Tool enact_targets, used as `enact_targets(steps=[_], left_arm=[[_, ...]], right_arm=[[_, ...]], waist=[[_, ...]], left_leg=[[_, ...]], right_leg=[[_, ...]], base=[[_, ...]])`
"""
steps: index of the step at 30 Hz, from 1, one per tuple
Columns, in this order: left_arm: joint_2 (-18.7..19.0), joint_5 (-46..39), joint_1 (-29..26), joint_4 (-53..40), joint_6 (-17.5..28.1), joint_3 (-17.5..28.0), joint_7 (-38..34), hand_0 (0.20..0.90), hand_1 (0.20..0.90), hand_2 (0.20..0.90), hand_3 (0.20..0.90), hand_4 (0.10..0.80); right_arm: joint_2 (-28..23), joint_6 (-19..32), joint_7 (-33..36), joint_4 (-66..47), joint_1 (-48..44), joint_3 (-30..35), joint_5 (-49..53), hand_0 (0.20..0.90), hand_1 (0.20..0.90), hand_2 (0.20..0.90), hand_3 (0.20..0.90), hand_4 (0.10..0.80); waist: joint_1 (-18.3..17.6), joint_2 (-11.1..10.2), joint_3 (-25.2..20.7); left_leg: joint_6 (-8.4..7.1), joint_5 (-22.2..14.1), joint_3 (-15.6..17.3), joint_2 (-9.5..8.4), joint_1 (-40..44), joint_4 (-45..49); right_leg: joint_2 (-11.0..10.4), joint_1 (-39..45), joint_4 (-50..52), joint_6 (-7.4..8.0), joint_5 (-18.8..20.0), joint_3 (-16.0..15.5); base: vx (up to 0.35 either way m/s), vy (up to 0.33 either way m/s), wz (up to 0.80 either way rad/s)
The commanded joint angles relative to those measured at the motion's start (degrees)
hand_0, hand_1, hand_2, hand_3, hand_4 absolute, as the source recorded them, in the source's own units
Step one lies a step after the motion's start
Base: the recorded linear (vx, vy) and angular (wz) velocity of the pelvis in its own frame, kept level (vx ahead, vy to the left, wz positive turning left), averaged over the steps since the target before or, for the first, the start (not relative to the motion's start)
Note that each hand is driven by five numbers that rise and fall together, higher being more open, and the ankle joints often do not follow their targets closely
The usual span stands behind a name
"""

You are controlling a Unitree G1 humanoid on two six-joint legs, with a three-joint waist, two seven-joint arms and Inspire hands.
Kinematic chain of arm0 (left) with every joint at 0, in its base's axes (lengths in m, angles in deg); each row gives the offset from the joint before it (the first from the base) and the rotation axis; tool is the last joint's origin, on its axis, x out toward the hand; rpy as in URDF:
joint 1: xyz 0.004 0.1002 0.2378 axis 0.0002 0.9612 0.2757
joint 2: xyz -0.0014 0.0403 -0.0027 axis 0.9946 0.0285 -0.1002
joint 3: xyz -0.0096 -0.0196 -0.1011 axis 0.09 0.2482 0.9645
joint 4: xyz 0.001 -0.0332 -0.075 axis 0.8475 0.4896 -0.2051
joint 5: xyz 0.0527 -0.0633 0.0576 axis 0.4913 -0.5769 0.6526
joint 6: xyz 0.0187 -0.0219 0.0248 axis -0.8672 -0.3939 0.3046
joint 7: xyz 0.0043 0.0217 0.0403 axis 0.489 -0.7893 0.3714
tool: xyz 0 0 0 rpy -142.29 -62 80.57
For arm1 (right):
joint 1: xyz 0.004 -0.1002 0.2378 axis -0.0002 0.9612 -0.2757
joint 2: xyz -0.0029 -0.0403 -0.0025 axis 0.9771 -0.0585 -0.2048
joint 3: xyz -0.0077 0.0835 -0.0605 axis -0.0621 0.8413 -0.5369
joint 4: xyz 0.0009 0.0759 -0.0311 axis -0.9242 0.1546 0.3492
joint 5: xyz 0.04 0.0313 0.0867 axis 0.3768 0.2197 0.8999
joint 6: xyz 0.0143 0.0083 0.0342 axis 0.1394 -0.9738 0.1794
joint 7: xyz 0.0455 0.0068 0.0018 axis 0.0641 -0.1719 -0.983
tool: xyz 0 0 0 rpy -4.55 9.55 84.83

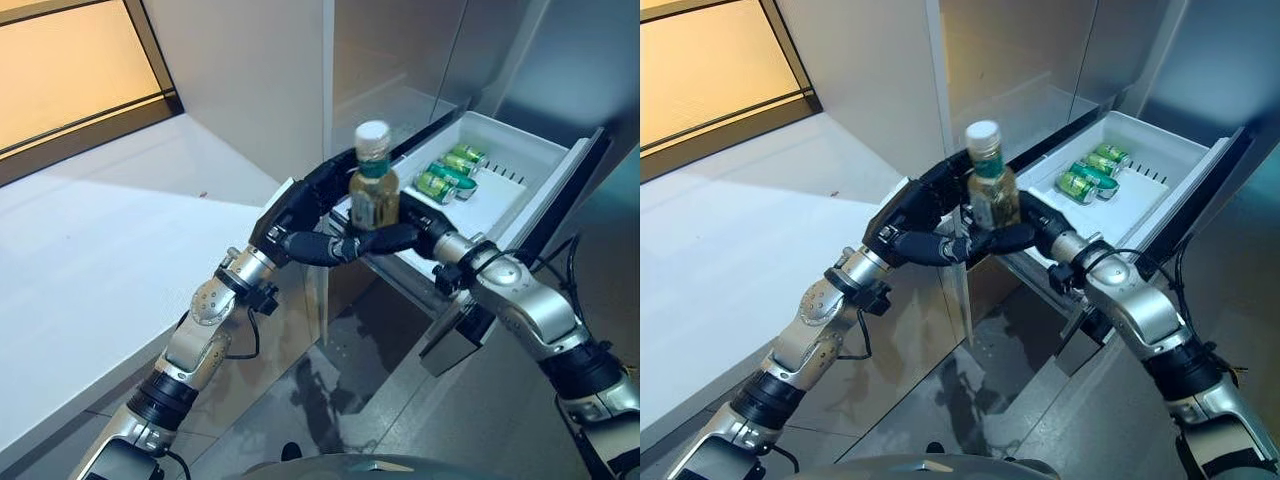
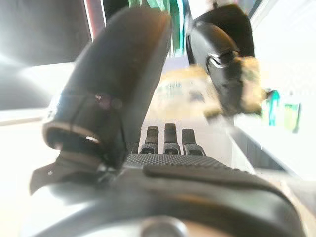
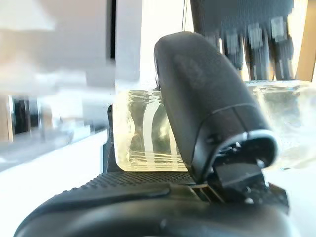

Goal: Put drinks into fridge and close the fridge

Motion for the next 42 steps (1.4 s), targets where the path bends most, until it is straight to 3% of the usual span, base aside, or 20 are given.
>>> enact_targets(steps=[1,8,18,24,28,35,41,42], left_arm=[[0.4,-1.7,1.0,1.5,5.3,4.2,-0.1,0.900,0.900,0.900,0.900,0.800],[1.8,-6.2,10.8,8.2,-2.4,3.4,6.0,0.900,0.900,0.900,0.900,0.800],[5.5,-4.0,17.8,17.5,-7.4,-3.5,14.1,0.900,0.900,0.900,0.900,0.800],[6.8,-3.3,16.8,20.3,-2.2,-7.8,21.4,0.900,0.900,0.900,0.900,0.800],[6.8,-9.1,14.5,17.1,1.5,-9.3,22.2,0.900,0.900,0.900,0.900,0.800],[6.9,-16.4,10.0,8.6,4.0,-6.1,18.2,0.900,0.900,0.900,0.900,0.800],[6.1,-24.5,6.8,1.2,-5.5,-3.6,25.8,0.900,0.900,0.900,0.900,0.800],[5.3,-27.2,5.9,-0.2,-10.8,-4.4,28.3,0.900,0.900,0.900,0.900,0.800]], right_arm=[[-3.8,9.7,5.3,1.4,-13.3,12.7,0.0,0.300,0.300,0.300,0.200,0.100],[-13.7,11.5,6.1,18.1,-16.4,15.3,1.1,0.300,0.300,0.300,0.200,0.100],[-19.7,12.8,3.1,42.3,-23.1,9.3,-2.2,0.300,0.300,0.300,0.200,0.100],[-19.6,12.7,4.1,51.3,-28.5,3.6,-3.2,0.300,0.300,0.300,0.200,0.100],[-18.8,14.1,2.5,56.9,-29.7,2.6,-4.8,0.300,0.300,0.300,0.200,0.100],[-17.0,12.3,-4.0,59.6,-25.8,3.2,-11.3,0.300,0.300,0.300,0.200,0.100],[-16.1,10.5,-7.6,59.7,-22.0,2.8,-15.0,0.300,0.300,0.300,0.200,0.100],[-15.5,10.2,-8.1,60.6,-21.9,2.3,-15.9,0.300,0.300,0.300,0.200,0.100]], waist=[[2.0,-1.0,-4.9],[4.6,-1.3,-3.8],[7.3,-0.2,-1.3],[7.9,0.8,1.0],[8.3,1.4,2.6],[8.6,0.8,4.0],[8.5,0.4,4.3],[8.5,0.3,4.4]], left_leg=[[1.56,-9.4,-1.5,-2.02,0.5,4.2],[1.04,-9.3,-2.4,-2.01,-0.3,5.1],[0.50,-8.6,-2.9,-1.77,-3.0,6.6],[0.43,-7.7,-2.6,-1.34,-5.7,6.9],[0.58,-7.4,-2.7,-1.23,-6.5,6.8],[0.73,-7.3,-3.3,-1.35,-6.7,7.3],[0.86,-7.3,-3.6,-1.20,-6.3,7.6],[0.87,-7.3,-3.7,-1.11,-6.1,7.6]], right_leg=[[2.1,-5.1,5.2,1.34,-1.0,-1.4],[1.8,-4.8,5.3,1.06,-1.2,-3.5],[0.9,-6.2,6.1,0.94,-1.5,-5.5],[0.9,-8.7,6.8,0.65,-1.4,-5.4],[0.9,-9.4,7.0,0.41,-1.4,-5.6],[0.7,-9.8,8.2,0.25,-1.4,-6.4],[0.8,-9.3,8.5,0.19,-1.3,-6.2],[0.8,-9.3,8.7,0.28,-1.2,-6.1]], base=[[0.011,-0.020,0.08],[0.016,-0.017,0.13],[0.006,-0.004,0.08],[-0.040,0.007,0.13],[-0.024,-0.001,0.05],[0.005,-0.033,0.07],[0.037,-0.044,0.10],[0.025,-0.046,0.09]])
